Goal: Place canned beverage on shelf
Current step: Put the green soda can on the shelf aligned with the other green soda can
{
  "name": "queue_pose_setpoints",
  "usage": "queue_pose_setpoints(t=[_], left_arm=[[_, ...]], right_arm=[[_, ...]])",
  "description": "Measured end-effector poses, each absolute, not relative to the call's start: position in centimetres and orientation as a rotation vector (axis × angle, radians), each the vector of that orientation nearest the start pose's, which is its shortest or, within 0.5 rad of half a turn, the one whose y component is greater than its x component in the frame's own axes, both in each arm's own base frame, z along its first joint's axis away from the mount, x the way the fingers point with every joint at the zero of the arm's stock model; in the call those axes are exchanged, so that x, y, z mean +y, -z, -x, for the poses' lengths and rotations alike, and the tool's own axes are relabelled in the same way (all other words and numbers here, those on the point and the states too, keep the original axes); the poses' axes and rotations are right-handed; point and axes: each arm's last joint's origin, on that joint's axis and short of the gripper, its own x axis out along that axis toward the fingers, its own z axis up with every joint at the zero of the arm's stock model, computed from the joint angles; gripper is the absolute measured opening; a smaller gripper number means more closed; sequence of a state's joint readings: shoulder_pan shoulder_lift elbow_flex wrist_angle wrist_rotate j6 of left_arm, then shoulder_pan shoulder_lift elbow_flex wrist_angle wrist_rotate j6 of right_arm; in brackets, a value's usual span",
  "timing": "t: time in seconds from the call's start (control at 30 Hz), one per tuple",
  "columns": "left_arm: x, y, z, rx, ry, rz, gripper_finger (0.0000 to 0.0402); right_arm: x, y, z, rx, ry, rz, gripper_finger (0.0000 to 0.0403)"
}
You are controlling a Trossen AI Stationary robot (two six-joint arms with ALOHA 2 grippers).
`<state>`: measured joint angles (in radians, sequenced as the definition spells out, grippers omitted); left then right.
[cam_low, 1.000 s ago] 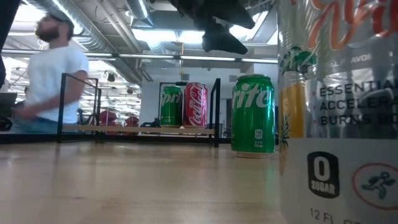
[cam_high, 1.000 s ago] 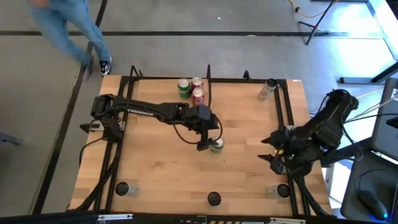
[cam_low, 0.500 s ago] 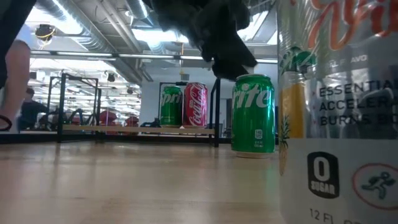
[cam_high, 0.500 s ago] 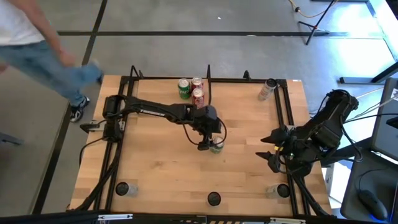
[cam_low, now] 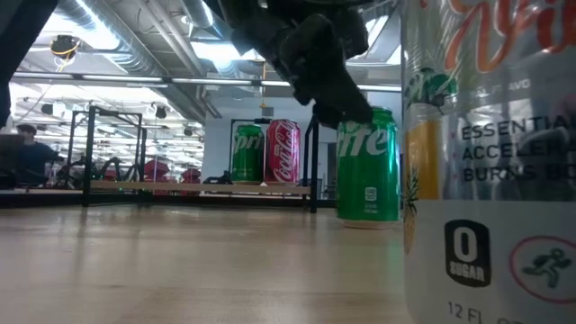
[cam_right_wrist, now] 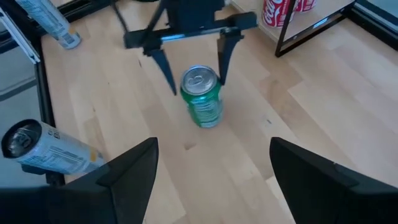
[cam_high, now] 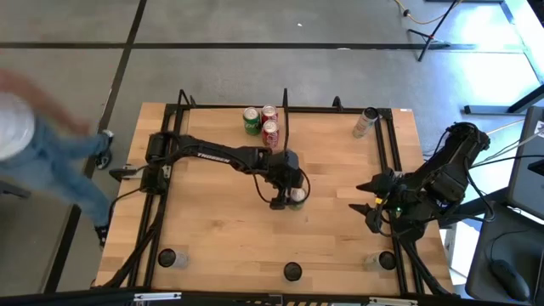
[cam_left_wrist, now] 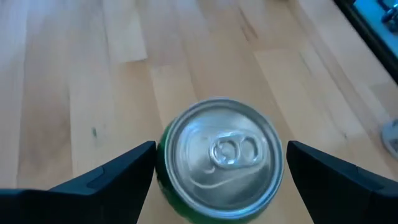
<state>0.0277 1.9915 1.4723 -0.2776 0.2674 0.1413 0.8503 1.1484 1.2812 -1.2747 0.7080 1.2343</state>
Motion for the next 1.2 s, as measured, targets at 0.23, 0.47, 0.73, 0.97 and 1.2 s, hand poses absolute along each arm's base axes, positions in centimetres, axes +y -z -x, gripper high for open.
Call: queue_pose_setpoints(t=[0.23,0.47,0.73,0.97,1.2], left_arm=[[0.3,-19.5,-44.0,0.808,0.196,-0.007,0.0336],[0.5,-19.8,-44.2,0.788,0.140,0.075,0.0267],[0.5,-23.8,-42.6,0.739,-0.006,0.200,0.0264],[1.0,-31.1,-37.6,0.677,-0.213,0.240,0.0265],[3.3,-34.5,-32.1,0.724,-0.507,0.226,0.0271]], right_arm=[[12.5,-35.4,-13.5,0.720,0.365,-0.354,0.0298],[12.5,-35.4,-13.5,0.717,0.368,-0.351,0.0298],[12.5,-35.4,-13.5,0.713,0.371,-0.349,0.0298],[12.5,-35.5,-13.5,0.709,0.372,-0.349,0.0298],[12.4,-35.5,-13.6,0.680,0.387,-0.339,0.0298]])
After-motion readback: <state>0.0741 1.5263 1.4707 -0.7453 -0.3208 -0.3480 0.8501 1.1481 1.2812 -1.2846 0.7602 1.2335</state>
